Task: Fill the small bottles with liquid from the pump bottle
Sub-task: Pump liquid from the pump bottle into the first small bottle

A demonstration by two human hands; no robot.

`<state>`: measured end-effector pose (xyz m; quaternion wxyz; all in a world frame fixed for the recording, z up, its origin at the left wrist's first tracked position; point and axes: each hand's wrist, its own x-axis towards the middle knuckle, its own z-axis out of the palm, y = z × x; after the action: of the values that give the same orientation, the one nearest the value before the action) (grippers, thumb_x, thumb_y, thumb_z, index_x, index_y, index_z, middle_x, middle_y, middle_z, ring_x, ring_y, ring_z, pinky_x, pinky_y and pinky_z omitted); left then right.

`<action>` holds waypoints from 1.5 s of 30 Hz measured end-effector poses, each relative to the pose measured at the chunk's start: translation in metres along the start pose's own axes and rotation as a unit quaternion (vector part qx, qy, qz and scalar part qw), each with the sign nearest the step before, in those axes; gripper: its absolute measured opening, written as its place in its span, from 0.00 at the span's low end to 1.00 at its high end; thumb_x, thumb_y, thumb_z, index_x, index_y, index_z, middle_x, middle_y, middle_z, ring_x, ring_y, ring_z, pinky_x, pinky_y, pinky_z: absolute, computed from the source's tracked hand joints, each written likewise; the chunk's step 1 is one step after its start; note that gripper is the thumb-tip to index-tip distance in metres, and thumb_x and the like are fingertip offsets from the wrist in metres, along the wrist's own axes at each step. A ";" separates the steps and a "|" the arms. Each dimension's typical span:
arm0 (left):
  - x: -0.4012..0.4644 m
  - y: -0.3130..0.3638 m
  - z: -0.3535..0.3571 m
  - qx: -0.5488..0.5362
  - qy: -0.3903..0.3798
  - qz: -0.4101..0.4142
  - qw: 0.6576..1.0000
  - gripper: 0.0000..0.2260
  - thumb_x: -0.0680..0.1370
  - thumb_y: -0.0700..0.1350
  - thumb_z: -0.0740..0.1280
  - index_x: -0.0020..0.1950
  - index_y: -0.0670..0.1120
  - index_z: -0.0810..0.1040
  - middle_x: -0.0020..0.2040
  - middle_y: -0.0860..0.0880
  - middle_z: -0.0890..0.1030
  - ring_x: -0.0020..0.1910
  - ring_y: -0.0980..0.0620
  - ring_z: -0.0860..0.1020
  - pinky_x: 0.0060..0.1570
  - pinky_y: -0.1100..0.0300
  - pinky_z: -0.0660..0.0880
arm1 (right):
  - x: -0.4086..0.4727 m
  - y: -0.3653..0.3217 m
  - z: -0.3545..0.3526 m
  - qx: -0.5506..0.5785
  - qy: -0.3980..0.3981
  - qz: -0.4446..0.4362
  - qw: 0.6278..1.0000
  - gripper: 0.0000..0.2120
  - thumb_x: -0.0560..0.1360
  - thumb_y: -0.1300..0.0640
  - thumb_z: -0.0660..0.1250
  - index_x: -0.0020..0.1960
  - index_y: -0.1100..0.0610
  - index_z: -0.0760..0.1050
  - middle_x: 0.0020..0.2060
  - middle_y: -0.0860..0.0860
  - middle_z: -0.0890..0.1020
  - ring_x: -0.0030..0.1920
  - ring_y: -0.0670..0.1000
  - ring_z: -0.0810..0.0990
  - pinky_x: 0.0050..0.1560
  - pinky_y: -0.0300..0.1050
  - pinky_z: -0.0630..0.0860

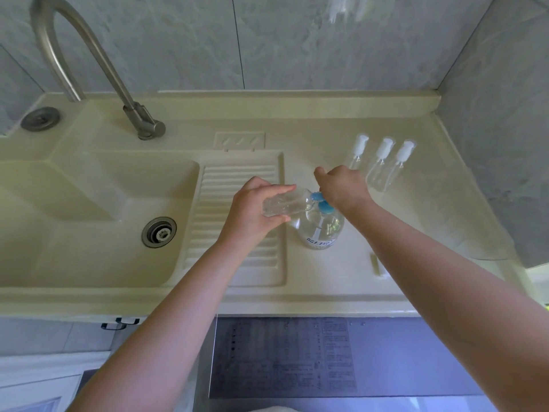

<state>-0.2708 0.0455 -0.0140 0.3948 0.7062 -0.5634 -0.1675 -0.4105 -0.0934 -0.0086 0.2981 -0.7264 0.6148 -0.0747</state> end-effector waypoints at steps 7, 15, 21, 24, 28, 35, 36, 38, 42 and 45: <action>0.002 0.003 -0.002 -0.009 -0.007 -0.003 1.000 0.29 0.63 0.39 0.81 0.61 0.53 0.82 0.50 0.51 0.76 0.47 0.60 0.76 0.51 0.79 0.65 | 0.001 0.003 -0.004 0.040 -0.019 0.011 0.999 0.32 0.77 0.33 0.50 0.47 0.59 0.80 0.47 0.59 0.82 0.48 0.60 0.78 0.48 0.48 0.71; 0.002 0.001 -0.002 -0.020 0.018 -0.005 1.000 0.23 0.59 0.39 0.81 0.51 0.47 0.79 0.49 0.52 0.80 0.48 0.56 0.78 0.52 0.68 0.73 | 0.000 0.003 -0.005 -0.013 -0.022 -0.022 0.999 0.26 0.81 0.40 0.49 0.50 0.60 0.74 0.44 0.58 0.77 0.45 0.59 0.75 0.50 0.51 0.74; -0.001 -0.001 -0.001 -0.017 0.013 -0.005 1.000 0.21 0.60 0.39 0.81 0.50 0.46 0.80 0.47 0.52 0.80 0.47 0.56 0.78 0.50 0.69 0.72 | 0.001 0.006 0.000 0.032 0.000 0.001 0.999 0.30 0.78 0.37 0.47 0.50 0.57 0.80 0.46 0.57 0.82 0.44 0.59 0.78 0.47 0.48 0.71; -0.001 0.000 -0.001 -0.018 0.016 -0.003 1.000 0.21 0.60 0.39 0.81 0.50 0.46 0.80 0.47 0.53 0.79 0.47 0.57 0.78 0.50 0.69 0.72 | 0.002 0.004 -0.008 0.044 -0.033 0.001 0.998 0.35 0.79 0.34 0.47 0.50 0.60 0.81 0.47 0.60 0.81 0.50 0.61 0.79 0.55 0.50 0.73; -0.001 0.000 -0.002 -0.019 0.021 -0.001 1.000 0.21 0.60 0.39 0.81 0.50 0.46 0.80 0.47 0.53 0.79 0.46 0.56 0.78 0.50 0.68 0.72 | 0.003 0.001 -0.010 0.028 -0.052 0.001 0.998 0.34 0.79 0.35 0.47 0.51 0.60 0.80 0.49 0.60 0.81 0.50 0.60 0.79 0.55 0.49 0.73; 0.000 -0.002 0.000 -0.027 0.020 -0.009 0.999 0.21 0.60 0.39 0.82 0.50 0.47 0.81 0.47 0.53 0.79 0.47 0.57 0.78 0.50 0.70 0.72 | -0.006 -0.001 -0.001 0.044 -0.013 0.020 0.999 0.13 0.77 0.66 0.56 0.62 0.61 0.67 0.52 0.60 0.80 0.44 0.62 0.74 0.41 0.47 0.72; 0.000 -0.003 0.000 -0.029 0.020 -0.012 0.999 0.21 0.60 0.39 0.82 0.50 0.47 0.81 0.47 0.53 0.79 0.47 0.57 0.78 0.50 0.70 0.72 | -0.006 0.000 0.001 0.040 -0.009 0.004 0.999 0.15 0.79 0.63 0.56 0.65 0.60 0.67 0.53 0.59 0.80 0.46 0.62 0.75 0.43 0.47 0.72; 0.000 -0.002 0.000 -0.033 0.021 -0.016 0.999 0.21 0.60 0.39 0.82 0.50 0.48 0.81 0.47 0.54 0.80 0.48 0.58 0.78 0.51 0.69 0.72 | -0.007 0.000 -0.002 0.054 -0.027 0.008 0.998 0.20 0.82 0.48 0.52 0.64 0.59 0.73 0.51 0.59 0.81 0.48 0.61 0.76 0.48 0.47 0.71; -0.001 -0.001 0.000 -0.055 0.019 -0.023 0.998 0.21 0.60 0.39 0.82 0.50 0.48 0.81 0.49 0.54 0.80 0.49 0.61 0.78 0.52 0.73 0.70 | -0.006 -0.005 -0.013 0.064 -0.070 0.027 0.995 0.34 0.80 0.34 0.47 0.51 0.60 0.81 0.47 0.59 0.81 0.47 0.60 0.80 0.54 0.48 0.73; -0.002 -0.003 0.001 -0.065 0.019 -0.031 0.997 0.21 0.61 0.39 0.81 0.50 0.49 0.80 0.50 0.54 0.81 0.50 0.61 0.78 0.53 0.72 0.70 | -0.007 -0.004 -0.017 0.040 -0.068 0.008 0.997 0.33 0.79 0.34 0.49 0.51 0.60 0.80 0.46 0.59 0.80 0.47 0.60 0.80 0.53 0.48 0.73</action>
<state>-0.2701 0.0473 -0.0168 0.4455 0.6988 -0.5217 -0.2025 -0.4166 -0.0922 0.0089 0.3685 -0.7125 0.5951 -0.0477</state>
